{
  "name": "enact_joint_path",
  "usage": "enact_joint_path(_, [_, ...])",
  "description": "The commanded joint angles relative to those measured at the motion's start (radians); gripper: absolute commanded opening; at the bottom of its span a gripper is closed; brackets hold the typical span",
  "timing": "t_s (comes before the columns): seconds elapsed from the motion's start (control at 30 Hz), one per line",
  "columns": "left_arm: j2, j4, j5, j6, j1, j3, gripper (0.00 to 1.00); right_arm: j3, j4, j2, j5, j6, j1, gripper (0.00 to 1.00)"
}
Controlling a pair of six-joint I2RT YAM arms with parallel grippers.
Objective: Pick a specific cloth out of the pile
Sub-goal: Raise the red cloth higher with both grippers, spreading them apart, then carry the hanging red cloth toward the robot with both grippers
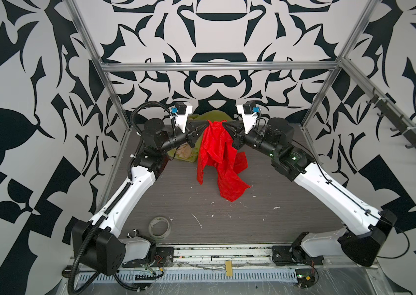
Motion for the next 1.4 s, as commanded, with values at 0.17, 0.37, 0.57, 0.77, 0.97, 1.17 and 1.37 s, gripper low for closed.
enact_joint_path(0.17, [-0.088, 0.003, 0.025, -0.052, -0.020, 0.104, 0.00, 0.101, 0.040, -0.050, 0.035, -0.066, 0.035, 0.00])
enact_joint_path(0.37, [-0.134, -0.010, 0.022, -0.059, -0.047, 0.120, 0.00, 0.129, 0.050, -0.054, 0.038, -0.080, 0.051, 0.00])
enact_joint_path(0.57, [-0.177, -0.020, 0.010, -0.059, -0.071, 0.126, 0.00, 0.148, 0.055, -0.056, 0.040, -0.094, 0.074, 0.00])
enact_joint_path(0.77, [-0.194, -0.030, 0.030, -0.120, -0.085, 0.156, 0.00, 0.161, 0.057, -0.069, 0.042, -0.102, 0.092, 0.00])
enact_joint_path(0.97, [-0.213, -0.030, 0.028, -0.132, -0.114, 0.175, 0.00, 0.159, 0.068, -0.071, 0.048, -0.107, 0.101, 0.00])
enact_joint_path(1.17, [-0.219, -0.034, 0.024, -0.134, -0.138, 0.173, 0.00, 0.149, 0.075, -0.082, 0.059, -0.106, 0.104, 0.00])
enact_joint_path(1.37, [-0.233, -0.035, 0.006, -0.131, -0.143, 0.137, 0.00, 0.135, 0.056, -0.095, 0.050, -0.115, 0.114, 0.00])
